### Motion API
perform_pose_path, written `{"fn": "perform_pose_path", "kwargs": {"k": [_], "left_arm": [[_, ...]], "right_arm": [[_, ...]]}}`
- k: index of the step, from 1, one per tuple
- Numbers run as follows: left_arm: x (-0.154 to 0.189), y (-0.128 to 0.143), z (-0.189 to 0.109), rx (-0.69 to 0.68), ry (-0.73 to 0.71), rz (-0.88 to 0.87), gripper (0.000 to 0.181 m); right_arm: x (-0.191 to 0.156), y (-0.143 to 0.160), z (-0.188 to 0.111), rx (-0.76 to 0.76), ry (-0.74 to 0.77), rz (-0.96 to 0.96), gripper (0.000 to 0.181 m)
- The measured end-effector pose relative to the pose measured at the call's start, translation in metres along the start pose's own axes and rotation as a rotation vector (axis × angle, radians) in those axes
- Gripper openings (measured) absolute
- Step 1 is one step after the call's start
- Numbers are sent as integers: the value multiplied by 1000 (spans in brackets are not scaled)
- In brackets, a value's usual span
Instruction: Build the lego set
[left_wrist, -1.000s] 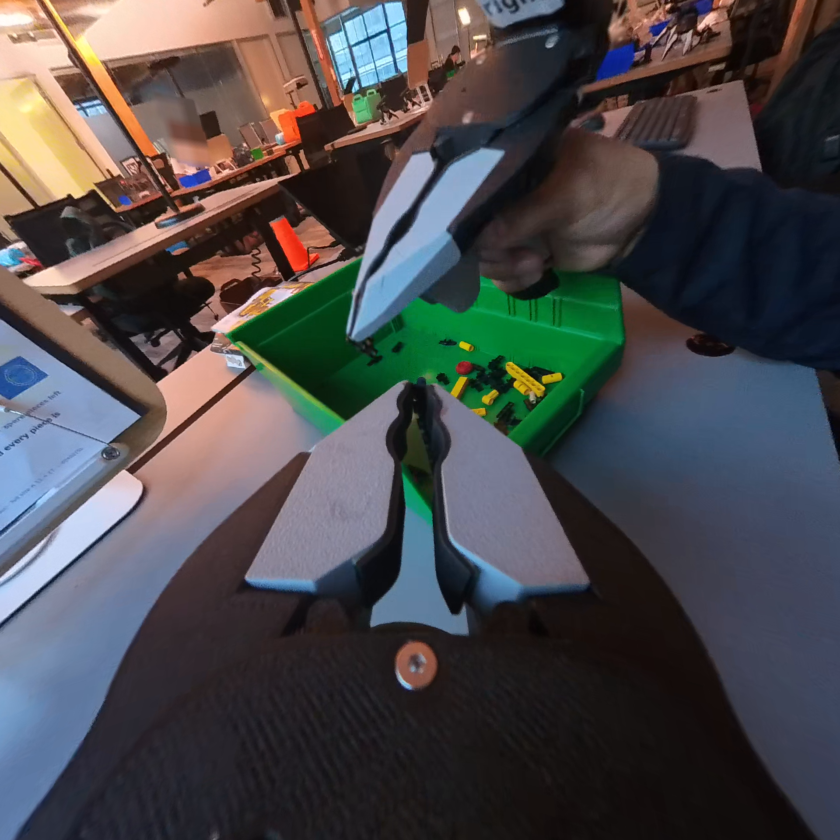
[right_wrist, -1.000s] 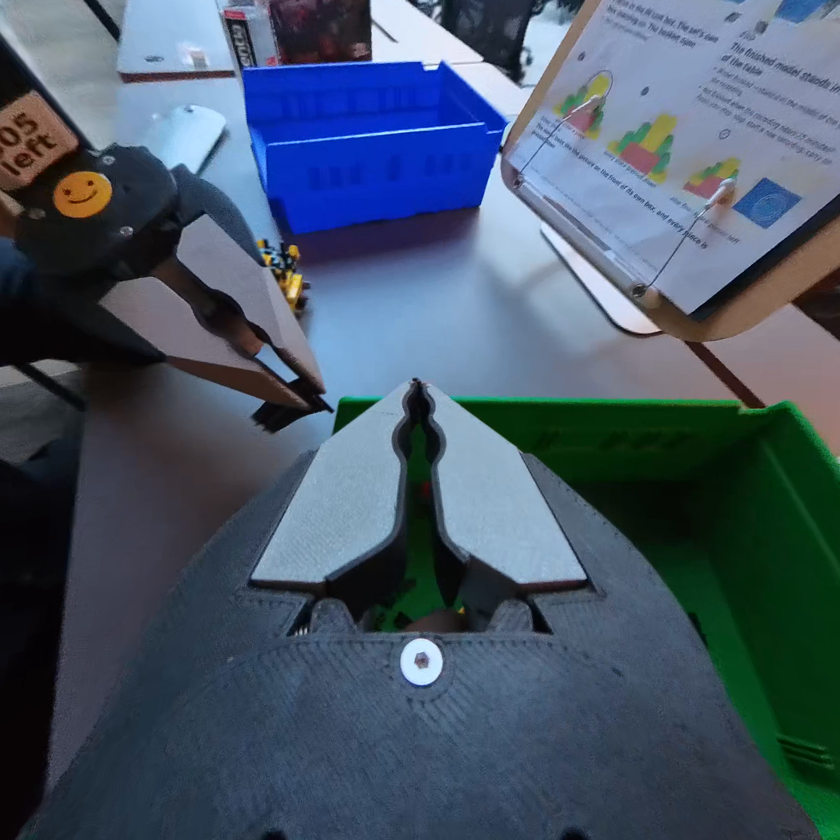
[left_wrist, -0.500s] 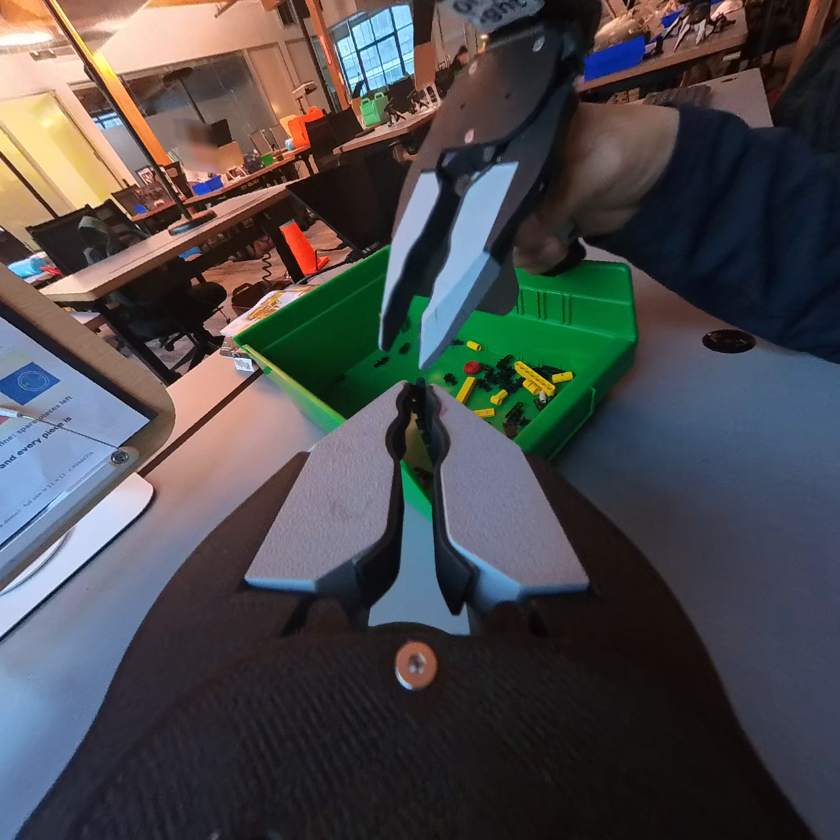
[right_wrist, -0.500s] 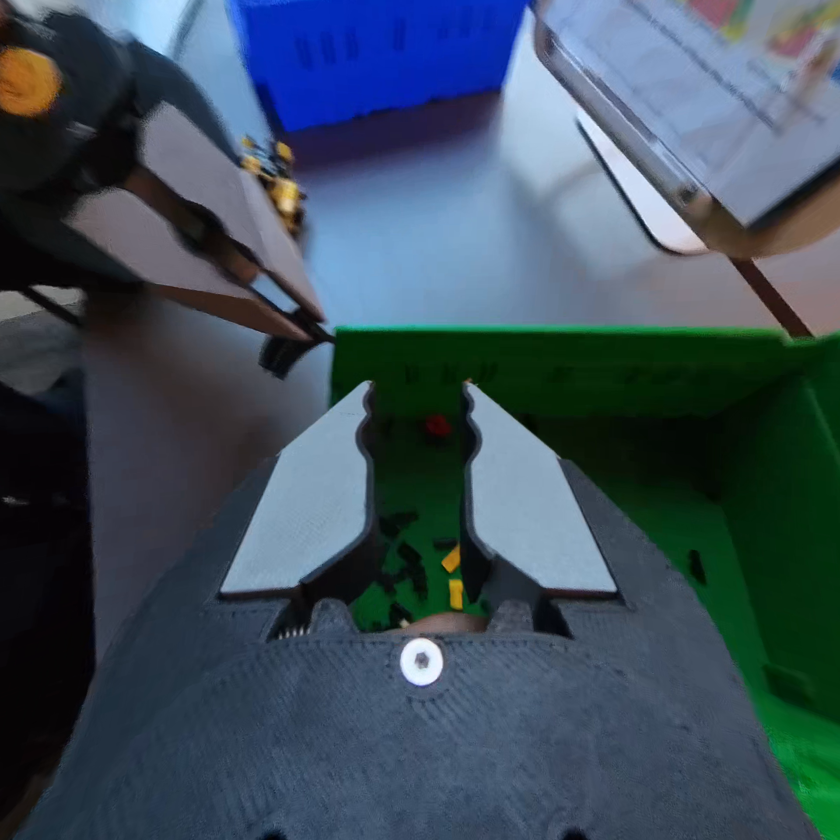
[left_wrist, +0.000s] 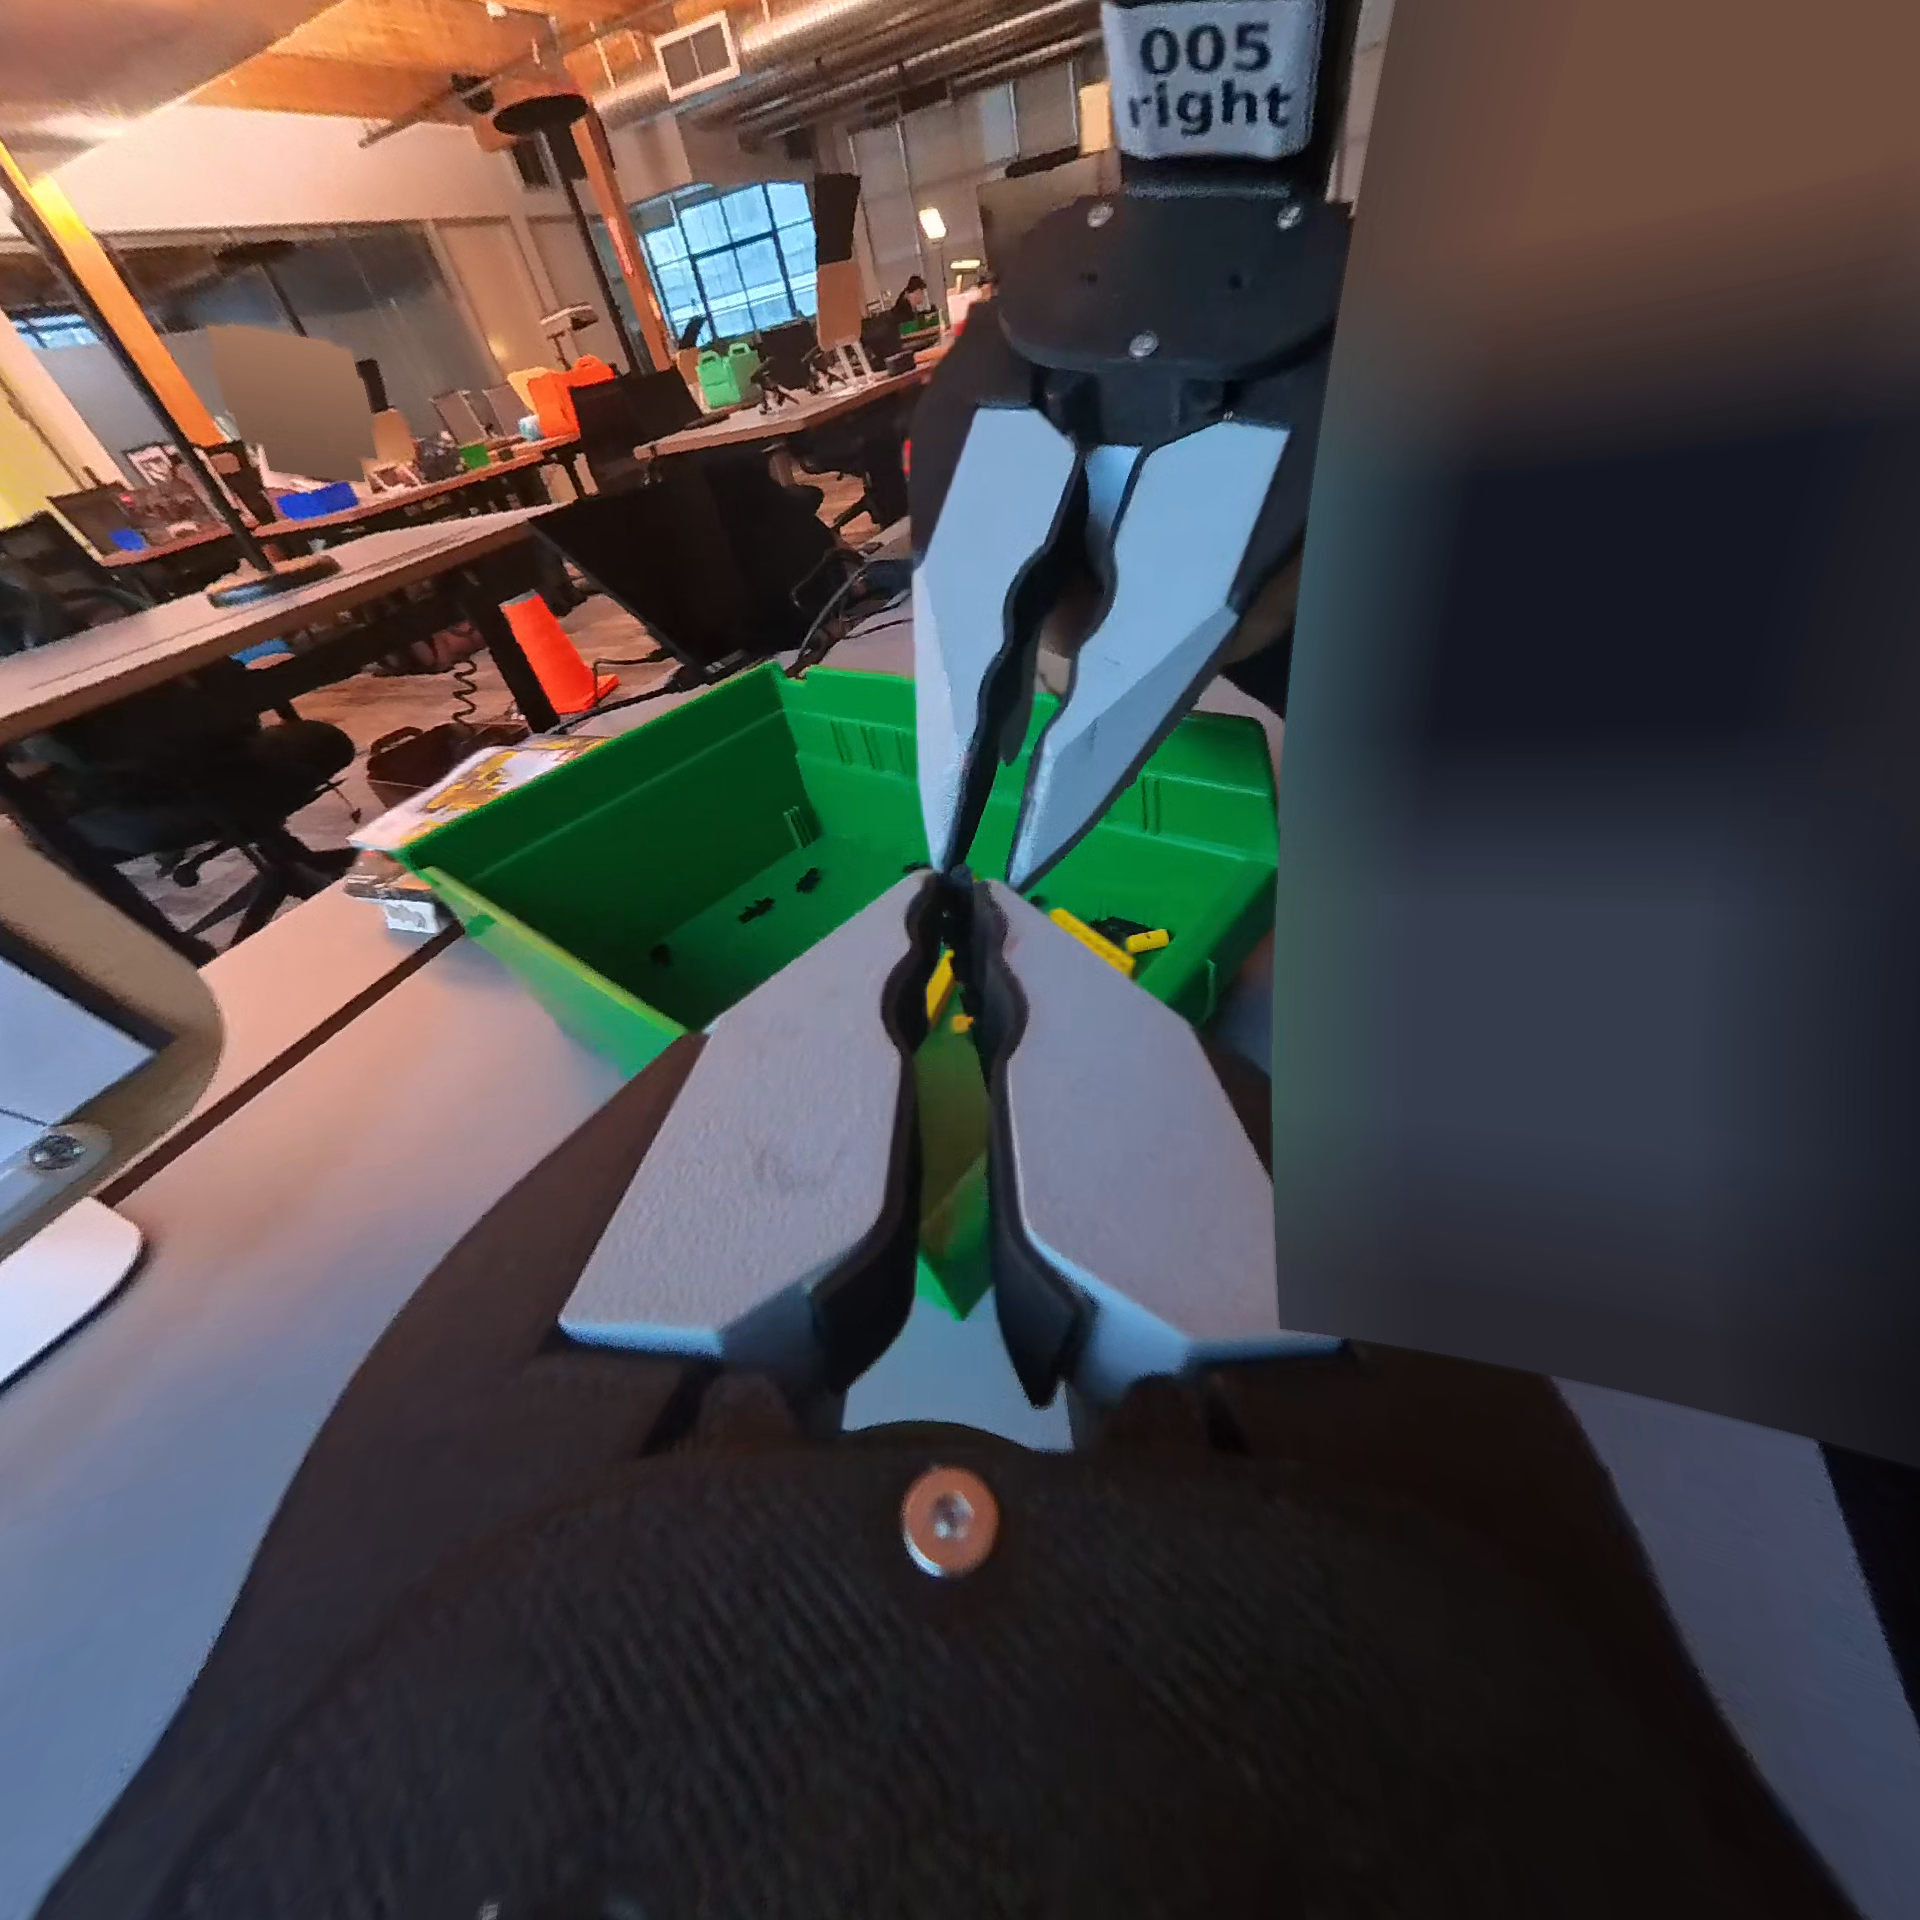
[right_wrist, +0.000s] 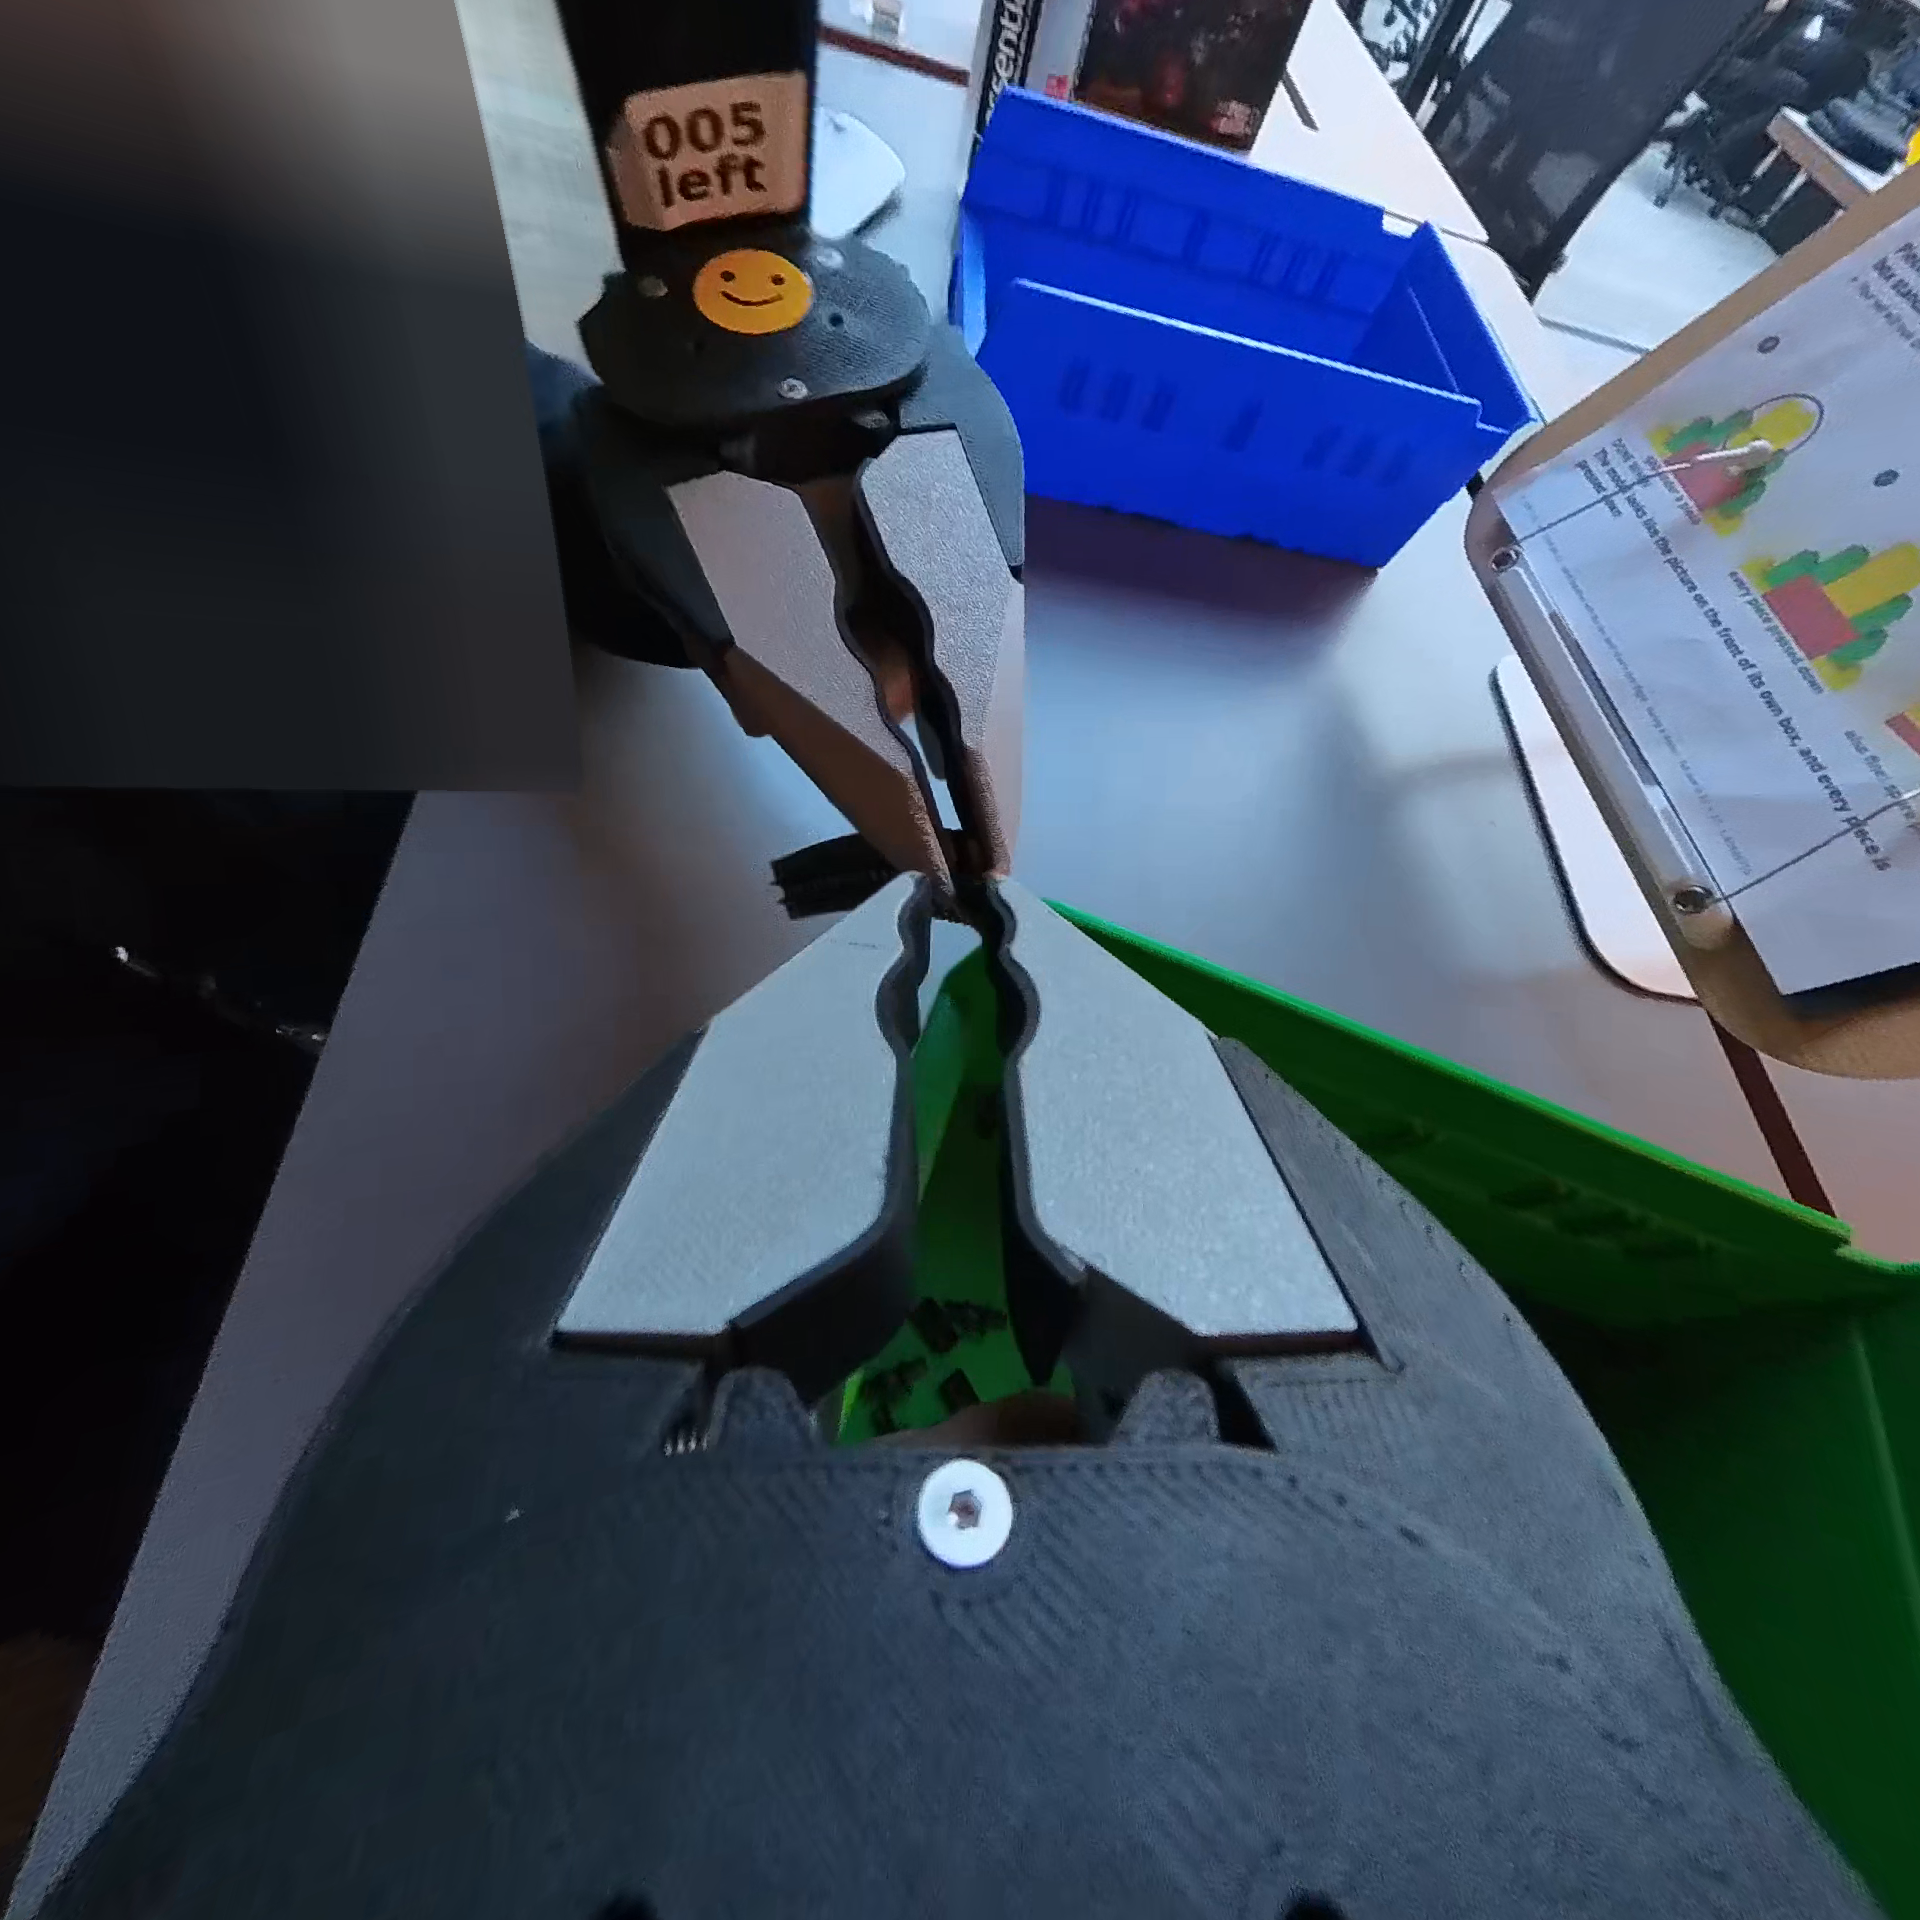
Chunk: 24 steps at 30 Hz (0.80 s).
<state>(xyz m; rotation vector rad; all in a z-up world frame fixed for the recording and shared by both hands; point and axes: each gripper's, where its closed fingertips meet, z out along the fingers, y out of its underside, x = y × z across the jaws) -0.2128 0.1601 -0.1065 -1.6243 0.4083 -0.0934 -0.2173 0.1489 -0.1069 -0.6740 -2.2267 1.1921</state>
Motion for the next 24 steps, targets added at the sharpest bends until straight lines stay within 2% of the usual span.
{"fn": "perform_pose_path", "kwargs": {"k": [4,7,12,17,24], "left_arm": [[5,-7,-3,44,61,-63,1],[6,-14,-6,87,71,-63,2],[5,-17,-7,108,84,-92,2],[7,-16,-6,103,84,-93,2],[1,-13,-6,94,60,-121,2]], "right_arm": [[-4,-5,-5,27,-19,-7,10],[3,1,-9,0,23,-10,15],[-1,-3,-5,31,-7,-1,2],[-2,-1,2,16,-7,-8,0],[5,-1,-5,38,0,15,0]]}}
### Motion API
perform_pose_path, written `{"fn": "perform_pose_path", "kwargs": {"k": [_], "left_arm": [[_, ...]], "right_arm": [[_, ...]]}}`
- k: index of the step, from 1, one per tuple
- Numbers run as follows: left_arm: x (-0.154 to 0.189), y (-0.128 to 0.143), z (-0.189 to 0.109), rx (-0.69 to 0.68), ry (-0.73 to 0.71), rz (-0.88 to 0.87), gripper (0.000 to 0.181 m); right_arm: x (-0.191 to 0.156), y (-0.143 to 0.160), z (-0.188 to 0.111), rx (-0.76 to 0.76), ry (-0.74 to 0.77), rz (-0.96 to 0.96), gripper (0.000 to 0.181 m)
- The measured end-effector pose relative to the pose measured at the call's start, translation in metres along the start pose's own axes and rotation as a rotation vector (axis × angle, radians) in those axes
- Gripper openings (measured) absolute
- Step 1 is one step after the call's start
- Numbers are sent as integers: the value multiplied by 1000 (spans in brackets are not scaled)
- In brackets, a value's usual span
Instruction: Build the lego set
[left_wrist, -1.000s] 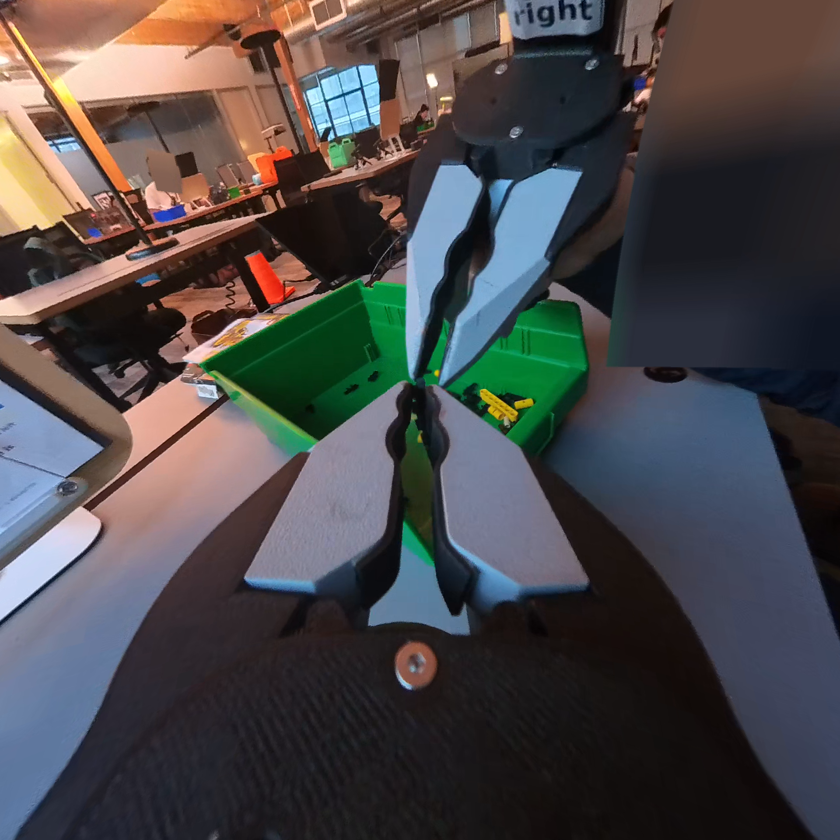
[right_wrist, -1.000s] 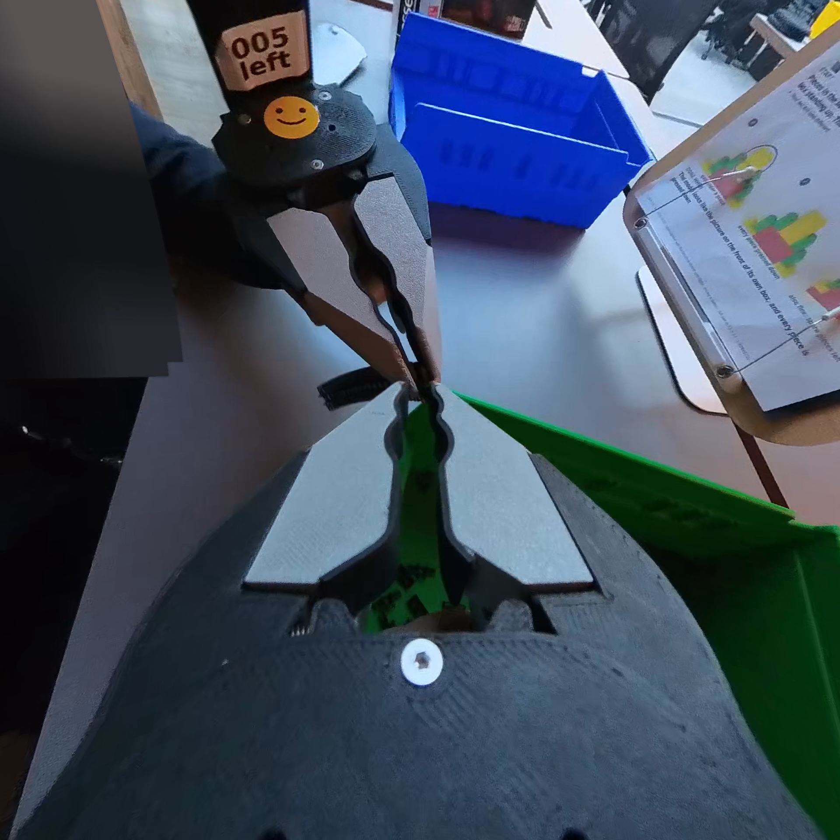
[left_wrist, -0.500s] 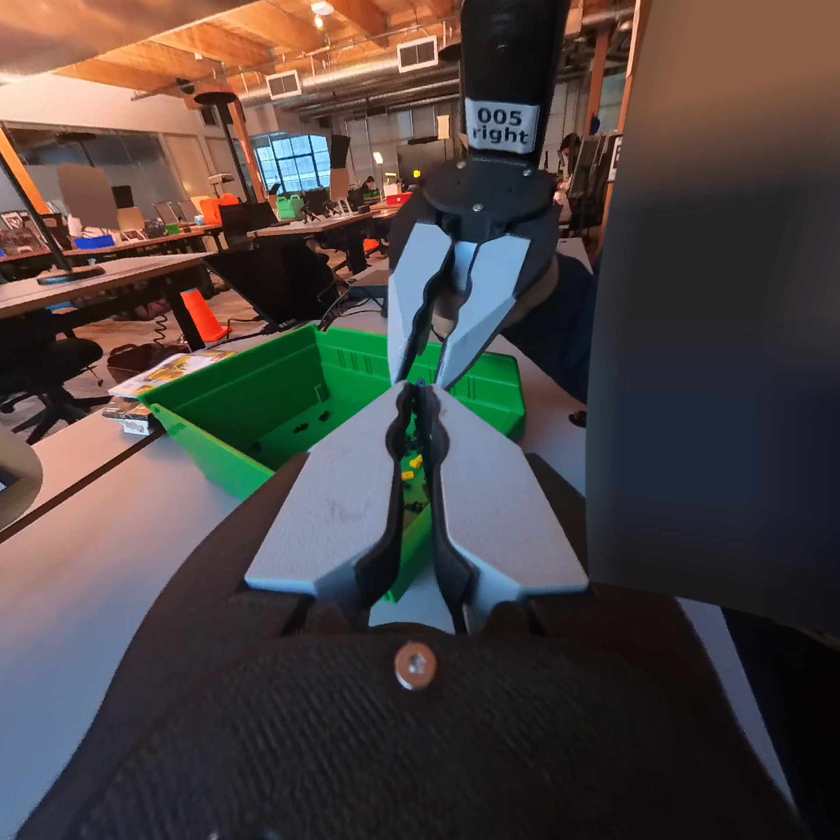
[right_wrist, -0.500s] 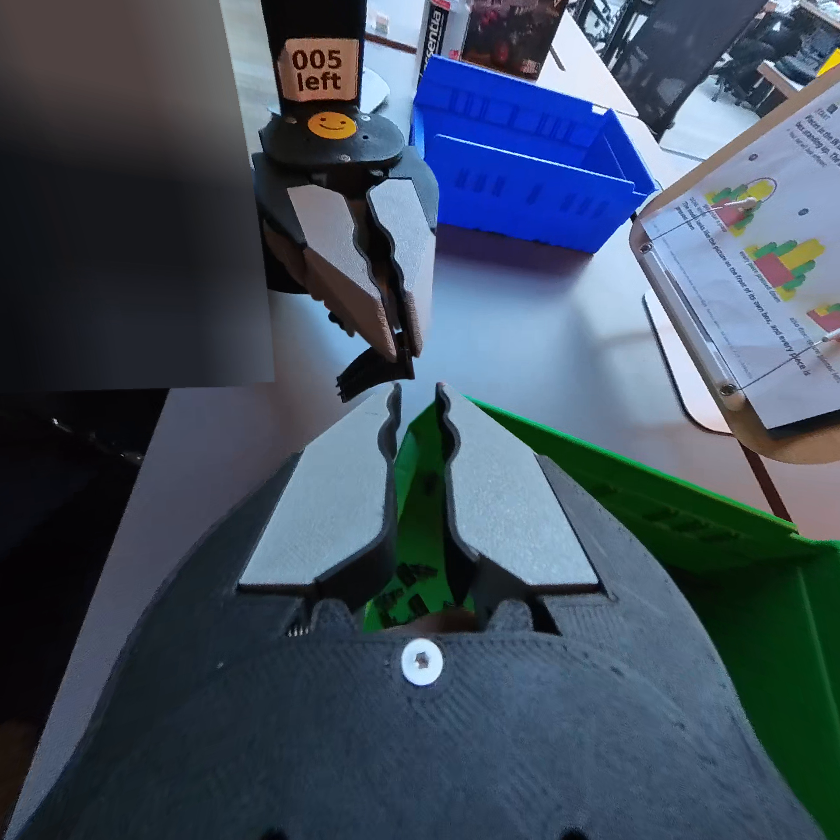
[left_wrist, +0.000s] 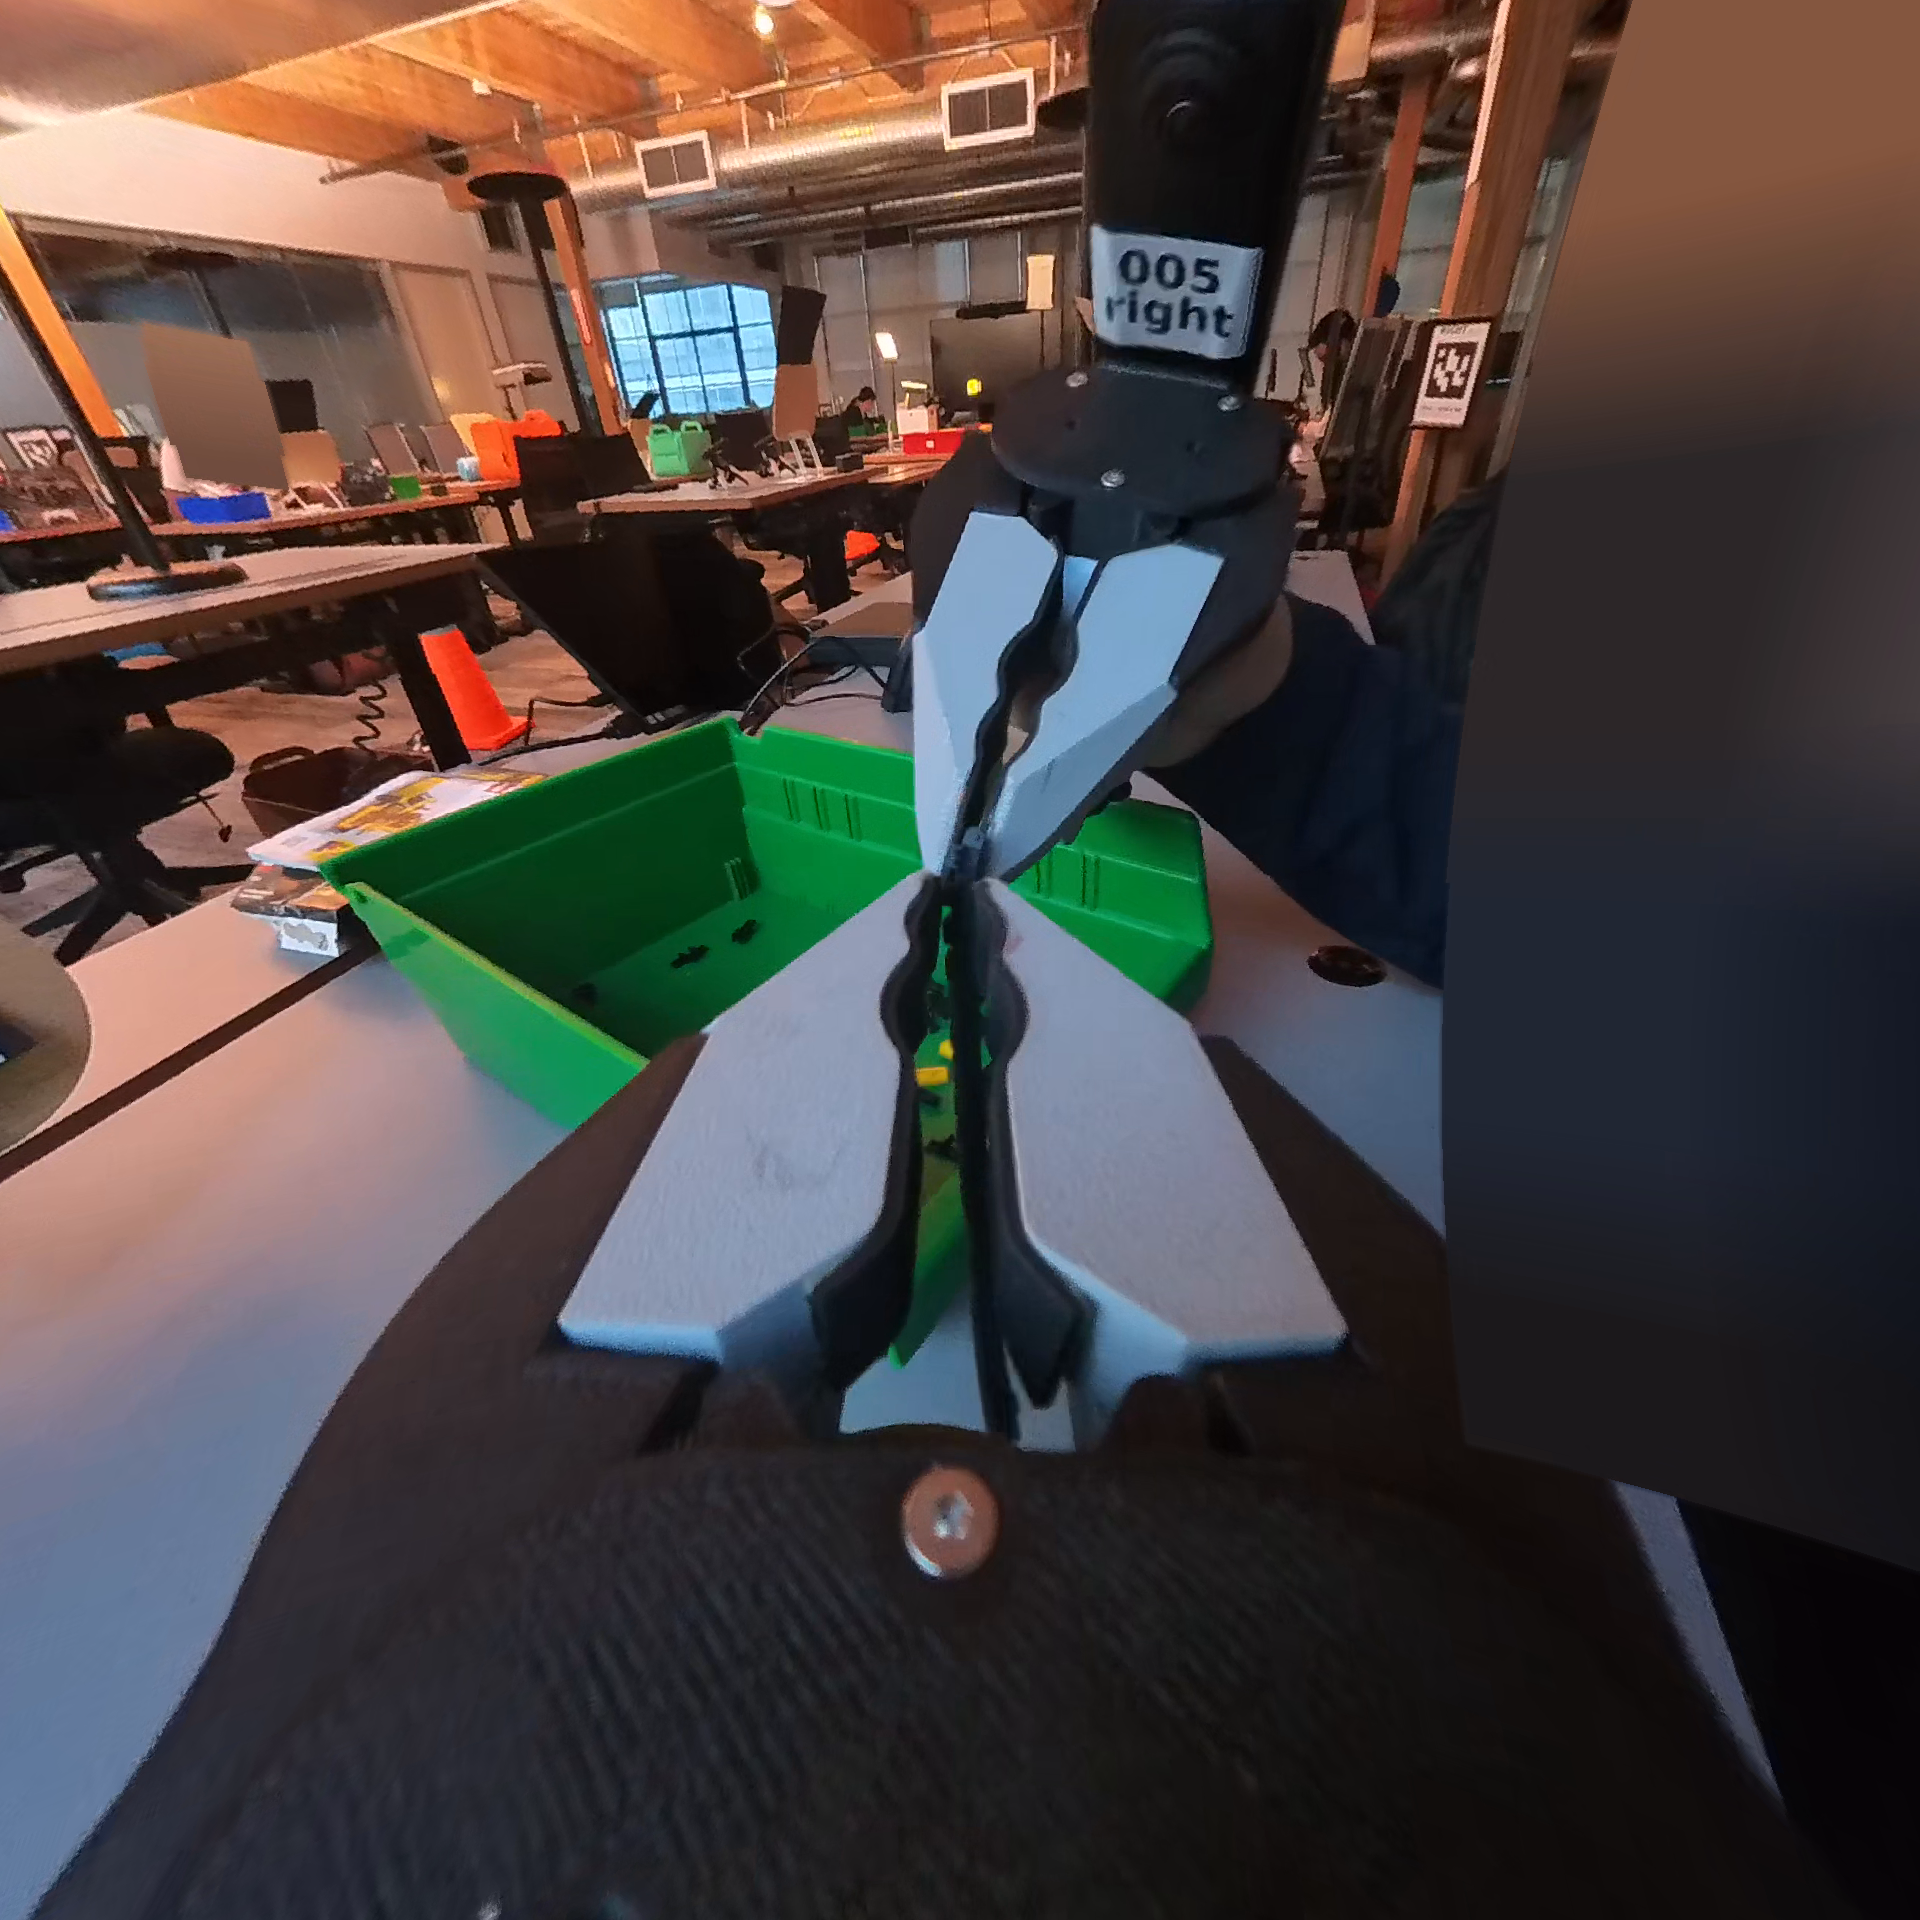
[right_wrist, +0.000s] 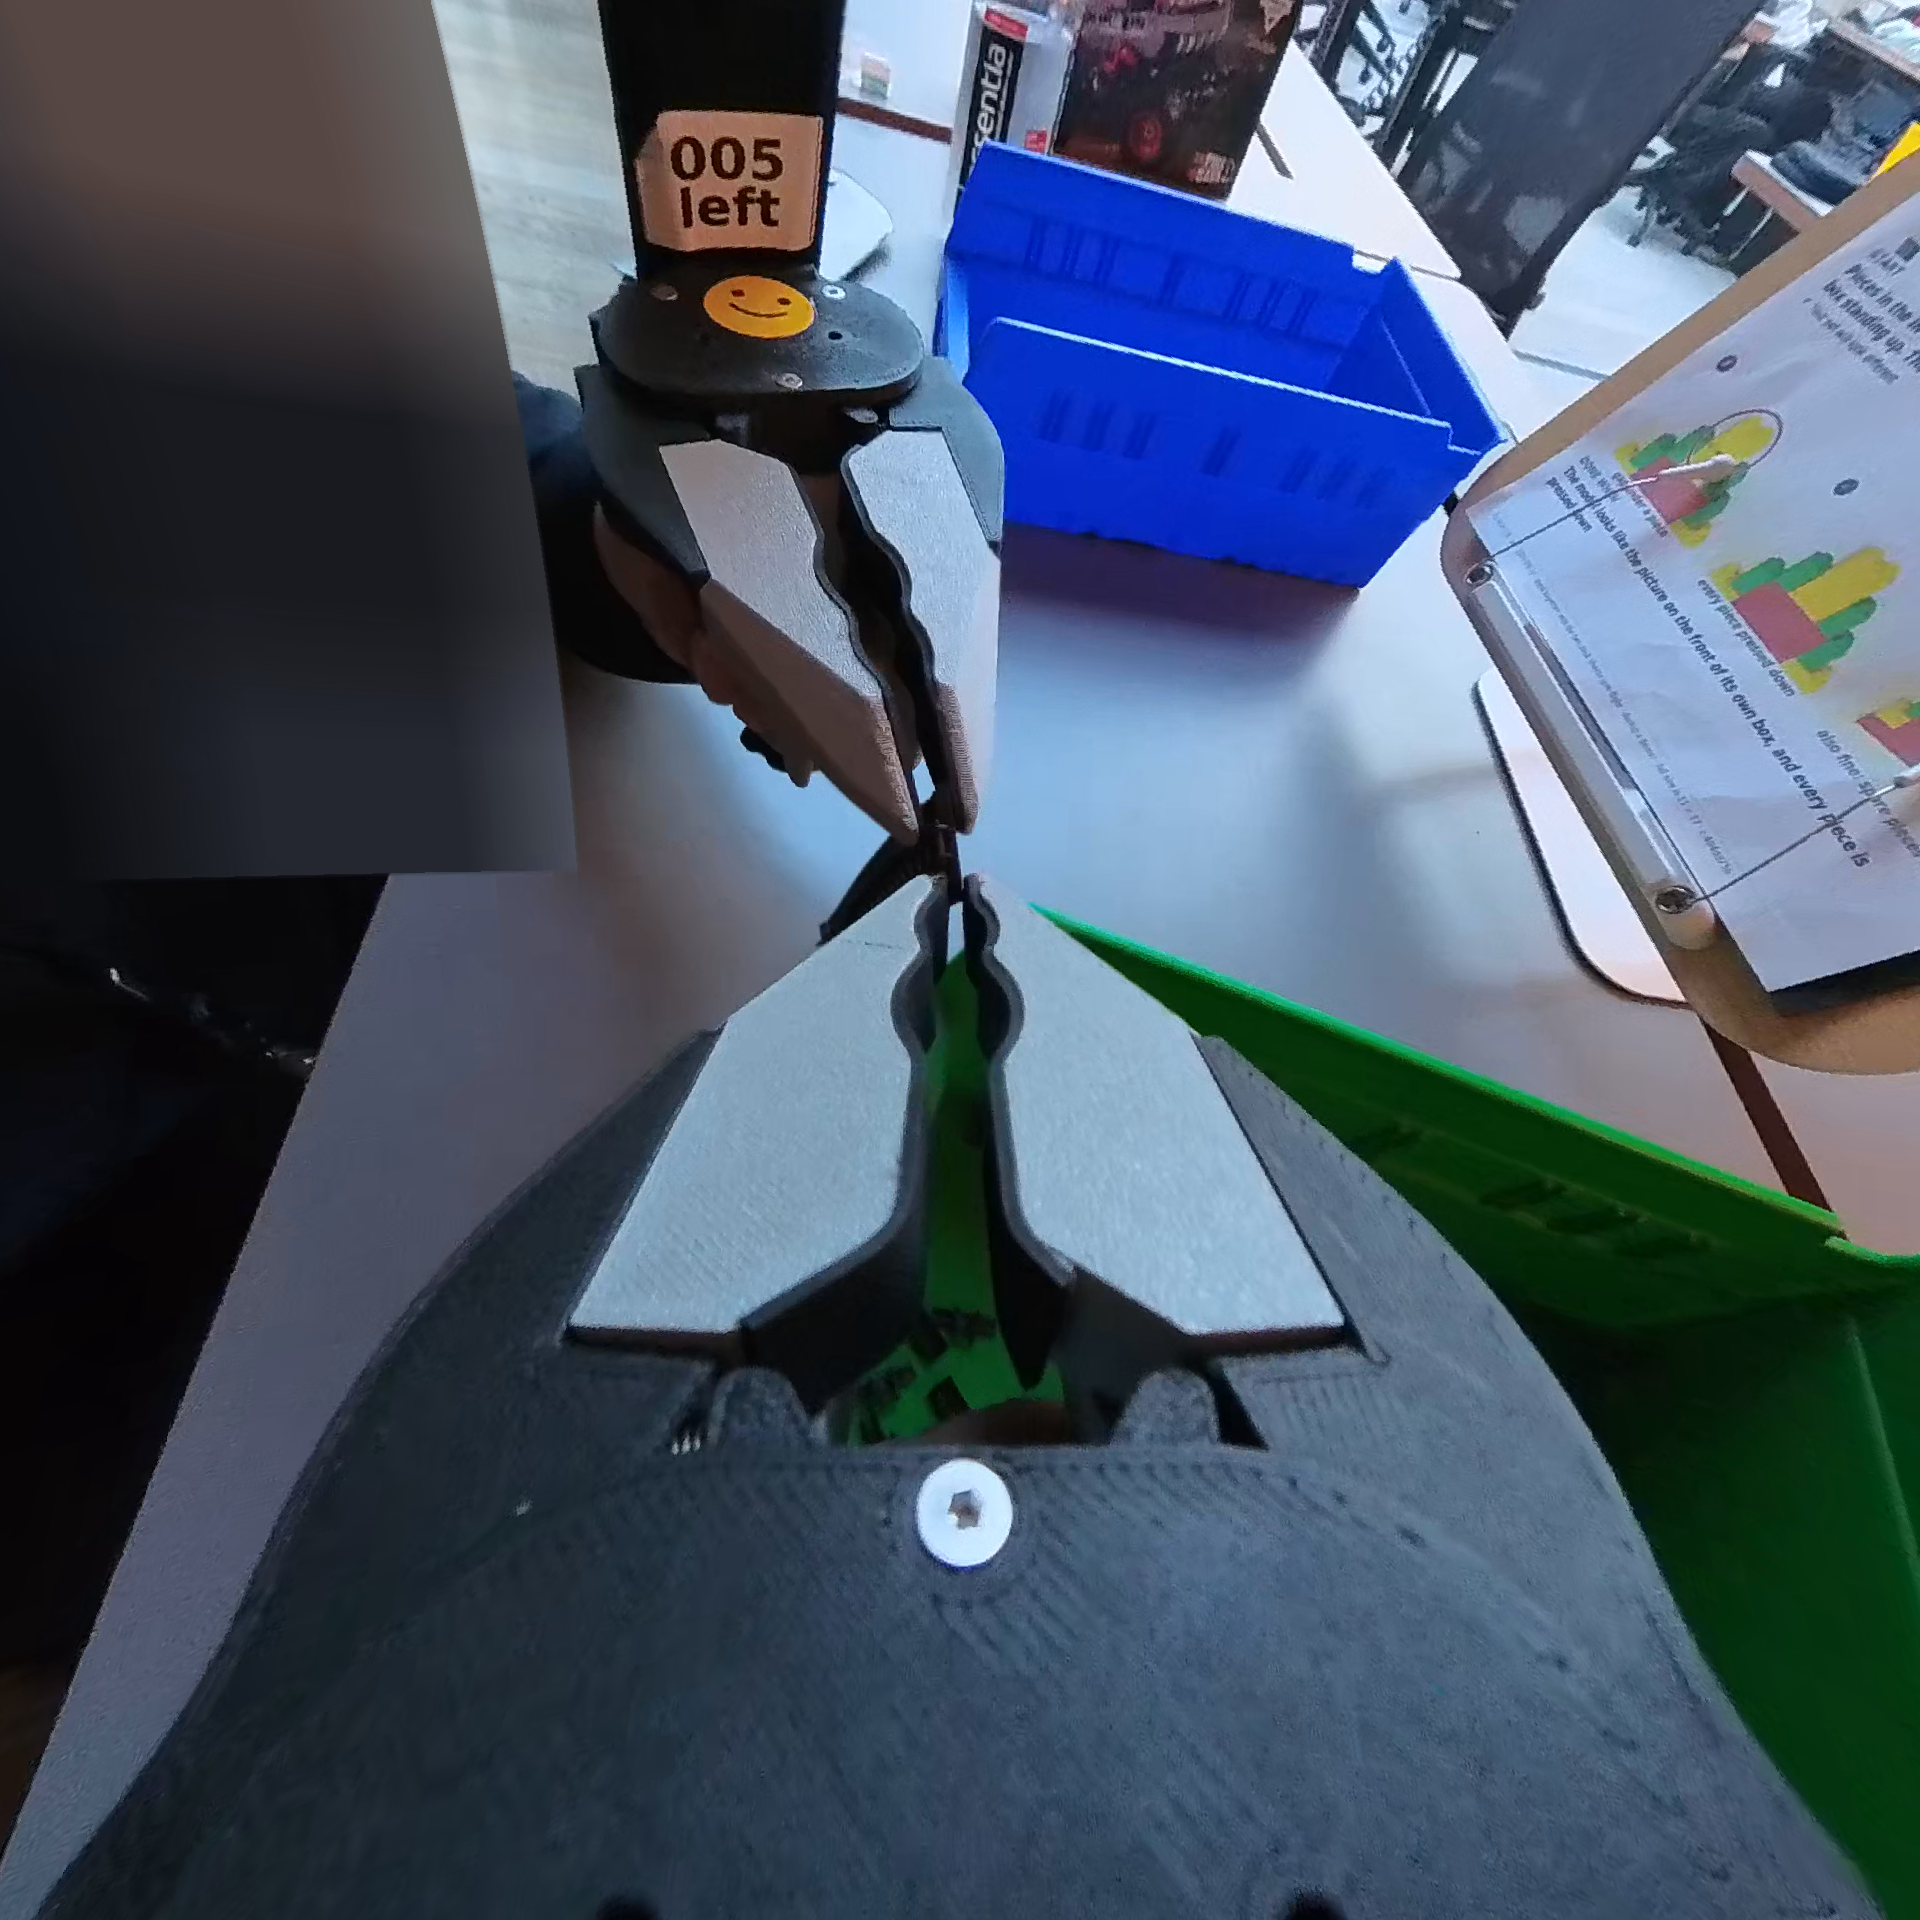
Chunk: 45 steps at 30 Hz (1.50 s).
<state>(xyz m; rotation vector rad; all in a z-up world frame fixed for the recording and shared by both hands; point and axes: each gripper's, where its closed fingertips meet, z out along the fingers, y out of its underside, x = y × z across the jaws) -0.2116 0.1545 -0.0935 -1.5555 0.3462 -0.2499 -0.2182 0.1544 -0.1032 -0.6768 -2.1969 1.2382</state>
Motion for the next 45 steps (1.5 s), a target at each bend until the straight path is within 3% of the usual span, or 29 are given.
{"fn": "perform_pose_path", "kwargs": {"k": [5,8,10,18,23,31,45], "left_arm": [[0,0,-1,-4,-7,18,2],[-4,9,1,-70,-39,58,0],[-2,10,1,-78,-46,90,0],[-6,11,0,-99,-75,103,0],[-6,14,2,-114,-82,106,0],[-12,15,1,-130,-113,86,0],[-11,17,1,-143,-112,104,0]], "right_arm": [[0,1,2,8,-7,5,0],[4,7,3,-25,11,15,16],[0,4,2,-7,-5,8,9],[2,4,3,4,-9,34,18],[3,0,3,11,19,13,9],[7,6,11,-44,83,-52,13],[8,0,9,23,38,23,1]]}}
